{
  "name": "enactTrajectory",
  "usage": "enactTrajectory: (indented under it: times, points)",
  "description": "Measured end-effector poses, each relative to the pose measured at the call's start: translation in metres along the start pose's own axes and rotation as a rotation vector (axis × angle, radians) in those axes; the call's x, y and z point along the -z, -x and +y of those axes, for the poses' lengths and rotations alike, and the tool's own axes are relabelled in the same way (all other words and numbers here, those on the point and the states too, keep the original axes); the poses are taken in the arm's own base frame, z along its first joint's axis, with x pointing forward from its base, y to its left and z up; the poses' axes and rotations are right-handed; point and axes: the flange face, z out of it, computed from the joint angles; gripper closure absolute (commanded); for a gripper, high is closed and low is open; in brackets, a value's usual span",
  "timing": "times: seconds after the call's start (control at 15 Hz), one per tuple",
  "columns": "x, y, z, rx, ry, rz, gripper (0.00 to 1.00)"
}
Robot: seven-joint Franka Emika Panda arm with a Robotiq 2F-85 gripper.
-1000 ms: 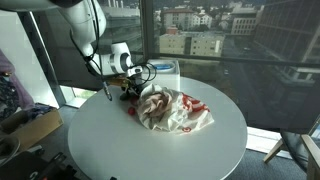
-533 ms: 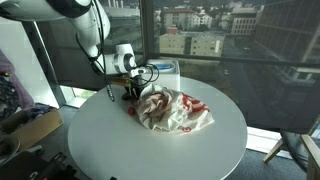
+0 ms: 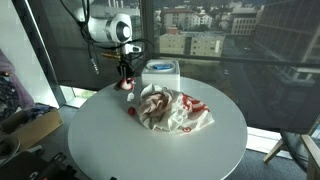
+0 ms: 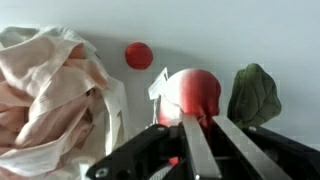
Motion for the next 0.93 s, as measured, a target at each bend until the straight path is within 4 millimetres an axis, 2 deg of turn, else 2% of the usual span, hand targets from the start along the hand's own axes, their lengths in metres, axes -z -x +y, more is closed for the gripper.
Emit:
enactTrajectory:
  times: [0.13,0.2,0.33,0.47,0.53,0.67,0.8,0.93]
  points:
    - [0.044,0.003,0.021,-0.055,-0.017,0.033,0.95]
    - [0.063,0.004,0.037,-0.096,-0.021,0.047,0.95]
    - [0.094,0.005,0.079,-0.189,-0.029,0.076,0.95]
    - [0.112,0.007,0.124,-0.283,-0.031,0.090,0.95]
    - [0.115,0.008,0.144,-0.324,-0.030,0.089,0.95]
    - [0.104,0.009,0.174,-0.386,-0.020,0.070,0.95]
    - [0.079,0.009,0.185,-0.410,-0.009,0.047,0.95]
    - [0.047,0.007,0.183,-0.415,0.003,0.027,0.95]
